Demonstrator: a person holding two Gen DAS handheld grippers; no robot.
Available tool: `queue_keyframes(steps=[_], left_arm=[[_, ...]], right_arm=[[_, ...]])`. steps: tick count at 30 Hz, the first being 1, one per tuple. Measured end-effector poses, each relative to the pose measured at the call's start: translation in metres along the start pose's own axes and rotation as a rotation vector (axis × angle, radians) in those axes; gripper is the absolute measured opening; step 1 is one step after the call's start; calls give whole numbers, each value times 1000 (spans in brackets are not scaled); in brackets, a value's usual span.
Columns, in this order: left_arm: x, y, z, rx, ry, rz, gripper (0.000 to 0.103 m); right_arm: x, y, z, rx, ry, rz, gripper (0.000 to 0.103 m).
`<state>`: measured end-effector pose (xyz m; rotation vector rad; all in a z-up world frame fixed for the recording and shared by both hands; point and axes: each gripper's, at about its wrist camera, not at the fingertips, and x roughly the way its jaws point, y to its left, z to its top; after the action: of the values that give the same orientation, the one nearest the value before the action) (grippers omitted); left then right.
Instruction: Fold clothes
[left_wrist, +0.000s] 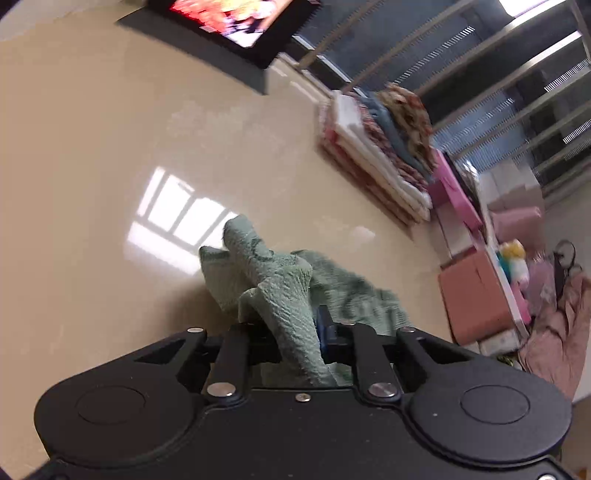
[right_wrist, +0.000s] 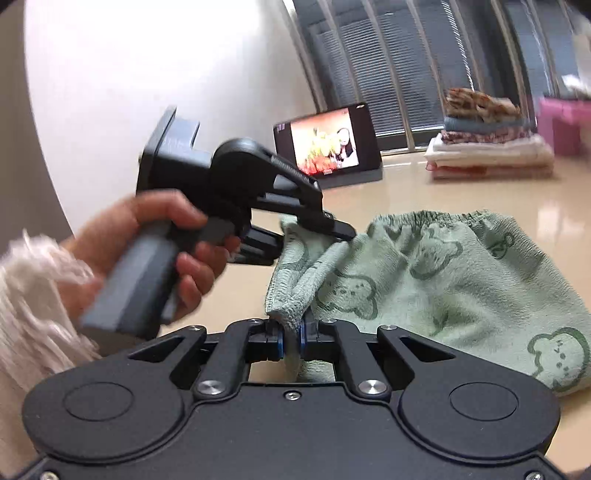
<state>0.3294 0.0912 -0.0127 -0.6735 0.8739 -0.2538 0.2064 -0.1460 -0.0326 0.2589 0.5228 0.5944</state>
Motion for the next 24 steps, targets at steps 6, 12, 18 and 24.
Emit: queue_keyframes(steps=[6,12,18,24], left_arm=[[6,-84,7,181,32,17,16],[67,-173,-17,447,121,121,16],[126,-213,-52,592,190,184,16],[150,-229,-73,658,233,172,45]], right_arm=[[-47,-68,14,322,-191,114,7],[-84,-137,-8,630,-320,128,6],[-85,-185,-53,866,-343,91,5],[-82,-198,-68,921,-312,52,5]])
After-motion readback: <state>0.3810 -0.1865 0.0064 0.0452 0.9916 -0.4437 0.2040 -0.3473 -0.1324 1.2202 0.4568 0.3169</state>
